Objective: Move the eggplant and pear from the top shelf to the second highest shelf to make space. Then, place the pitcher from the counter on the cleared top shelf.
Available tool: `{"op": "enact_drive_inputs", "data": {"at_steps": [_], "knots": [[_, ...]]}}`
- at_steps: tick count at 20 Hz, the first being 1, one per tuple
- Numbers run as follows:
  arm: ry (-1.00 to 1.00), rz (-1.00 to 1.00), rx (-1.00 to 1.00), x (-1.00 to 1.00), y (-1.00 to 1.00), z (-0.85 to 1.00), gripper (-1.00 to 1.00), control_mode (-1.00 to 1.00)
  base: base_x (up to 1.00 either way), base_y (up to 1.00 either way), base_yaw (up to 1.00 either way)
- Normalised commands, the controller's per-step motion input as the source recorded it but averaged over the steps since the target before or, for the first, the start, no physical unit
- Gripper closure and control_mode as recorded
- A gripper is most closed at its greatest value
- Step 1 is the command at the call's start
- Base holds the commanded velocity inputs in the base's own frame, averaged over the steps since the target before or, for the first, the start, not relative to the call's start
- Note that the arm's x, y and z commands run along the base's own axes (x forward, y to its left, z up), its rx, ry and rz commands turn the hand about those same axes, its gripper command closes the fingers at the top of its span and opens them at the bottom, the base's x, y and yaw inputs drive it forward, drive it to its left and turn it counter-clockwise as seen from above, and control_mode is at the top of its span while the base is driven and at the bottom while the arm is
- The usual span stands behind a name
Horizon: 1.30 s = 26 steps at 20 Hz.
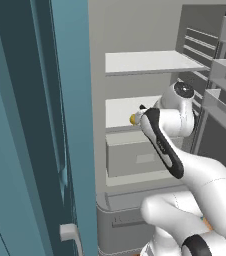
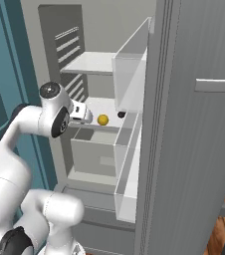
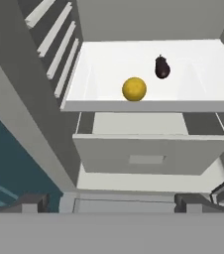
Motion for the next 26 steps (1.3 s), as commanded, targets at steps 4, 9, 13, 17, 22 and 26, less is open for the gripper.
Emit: {"op": "enact_drive_inputs", "data": {"at_steps": [4, 9, 13, 17, 22, 26], "knots": [[0.00, -0.02, 0.00, 0.03, 0.06, 0.00, -1.00, 1.00, 0.00, 0.00, 0.00], [0.00, 0.00, 0.00, 0.00, 0.00, 0.00, -1.00, 1.00, -0.28, -0.11, -0.01], [0.00, 0.00, 0.00, 0.00, 0.00, 0.00, -1.00, 1.00, -0.29, -0.64, 0.00], [0.00, 0.00, 0.00, 0.00, 0.00, 0.00, -1.00, 1.00, -0.31, -0.55, 0.00], [0.00, 0.00, 0.00, 0.00, 0.00, 0.00, -1.00, 1.00, -0.77, -0.06, 0.09], [0.00, 0.00, 0.00, 0.00, 0.00, 0.00, -1.00, 1.00, -1.00, 0.02, 0.15]]}}
